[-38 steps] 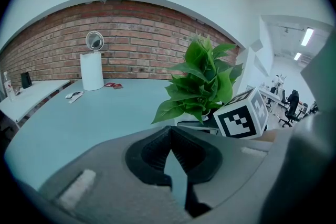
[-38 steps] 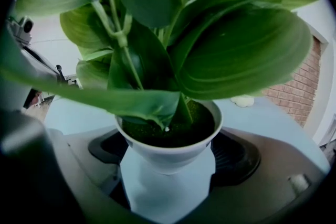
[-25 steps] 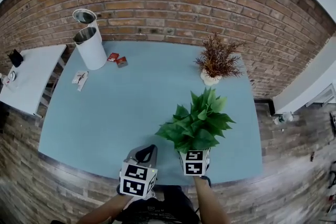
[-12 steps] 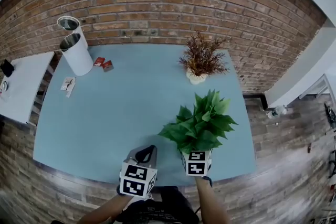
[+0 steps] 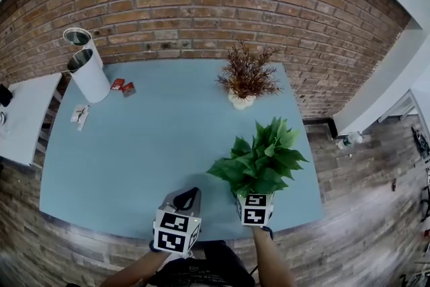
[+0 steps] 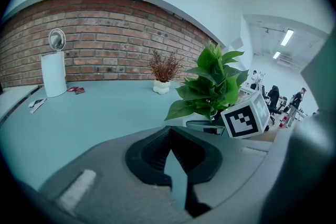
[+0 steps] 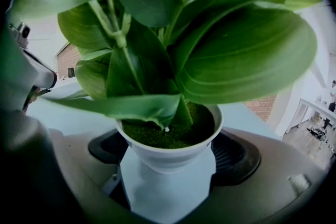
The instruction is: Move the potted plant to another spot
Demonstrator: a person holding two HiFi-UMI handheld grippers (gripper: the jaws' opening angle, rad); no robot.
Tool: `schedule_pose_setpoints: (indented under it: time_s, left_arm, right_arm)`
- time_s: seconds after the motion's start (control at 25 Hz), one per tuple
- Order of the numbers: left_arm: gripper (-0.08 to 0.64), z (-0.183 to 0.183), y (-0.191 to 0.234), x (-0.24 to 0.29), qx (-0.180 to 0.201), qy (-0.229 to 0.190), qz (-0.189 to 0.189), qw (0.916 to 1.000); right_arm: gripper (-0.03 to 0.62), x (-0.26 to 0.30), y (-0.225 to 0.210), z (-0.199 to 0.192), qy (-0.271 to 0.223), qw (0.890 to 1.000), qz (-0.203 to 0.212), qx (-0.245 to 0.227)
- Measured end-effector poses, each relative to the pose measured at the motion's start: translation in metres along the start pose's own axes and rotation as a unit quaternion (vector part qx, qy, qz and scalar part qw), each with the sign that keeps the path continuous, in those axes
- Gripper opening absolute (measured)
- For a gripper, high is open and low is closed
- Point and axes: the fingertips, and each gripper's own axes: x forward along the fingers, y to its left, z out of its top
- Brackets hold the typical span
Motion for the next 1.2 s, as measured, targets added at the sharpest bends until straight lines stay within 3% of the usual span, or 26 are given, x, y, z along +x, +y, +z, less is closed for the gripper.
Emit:
schedule_pose_setpoints:
  time_s: [0.8,1.2]
  left_arm:
    - [0.002,0.0,0.002,-0.004,0.0,-0.002,-0.001,1.0]
    - [0.002,-0.002,-0.002,-0.019,0.0,-0.015,-0.001,0.9999]
  right_arm:
    - [0.491,-0.006,-0.006,0.002,-0.011,1.0,0.003,0.016]
    - [0.482,-0.043,0.002,-0.002,-0.023,0.999,-0.006,0.024]
